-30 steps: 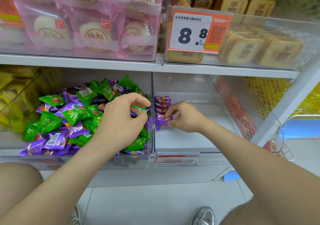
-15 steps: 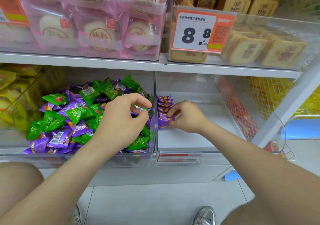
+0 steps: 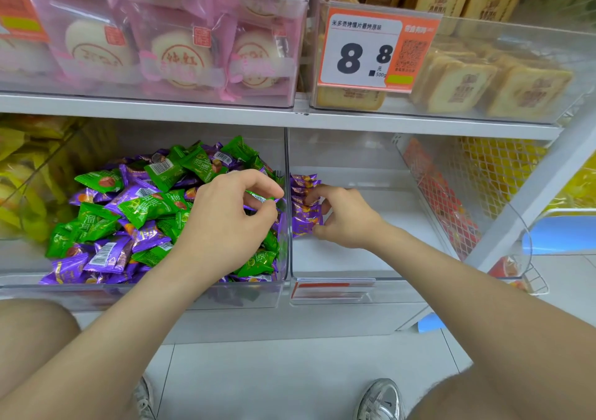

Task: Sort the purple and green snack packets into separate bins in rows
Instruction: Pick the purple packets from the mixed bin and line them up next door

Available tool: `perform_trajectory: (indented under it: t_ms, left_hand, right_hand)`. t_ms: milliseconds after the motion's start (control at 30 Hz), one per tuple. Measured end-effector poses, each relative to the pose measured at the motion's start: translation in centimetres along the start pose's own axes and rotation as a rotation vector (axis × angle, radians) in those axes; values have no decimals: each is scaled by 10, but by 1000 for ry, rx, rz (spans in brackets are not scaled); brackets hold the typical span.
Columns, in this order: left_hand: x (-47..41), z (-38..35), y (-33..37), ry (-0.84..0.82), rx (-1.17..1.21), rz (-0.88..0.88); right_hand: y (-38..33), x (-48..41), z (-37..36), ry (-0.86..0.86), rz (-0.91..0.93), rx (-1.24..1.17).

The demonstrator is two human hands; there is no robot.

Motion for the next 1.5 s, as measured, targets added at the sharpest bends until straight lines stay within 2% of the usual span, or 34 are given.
perform_trajectory:
  t_ms: [367, 867, 1500]
  left_hand:
    - [0, -1, 1, -18, -15, -6]
    - [1, -1, 2, -19, -35, -8]
    - [-2, 15, -2, 26, -66, -30]
  right_hand:
    - [0, -1, -6, 11, -1, 49]
    - [-10, -3, -4, 73, 72, 252]
    - [-18, -1, -2, 60, 148, 217]
Point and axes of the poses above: each hand's wrist, its own x-axis away from the middle knuckle, its own z-axis out of the back of the hand, y = z × x, the point moved 8 cm from there along -x, towards the middle knuckle, and after that the axes turned 10 degrees about -z, right-handed, at the moved point
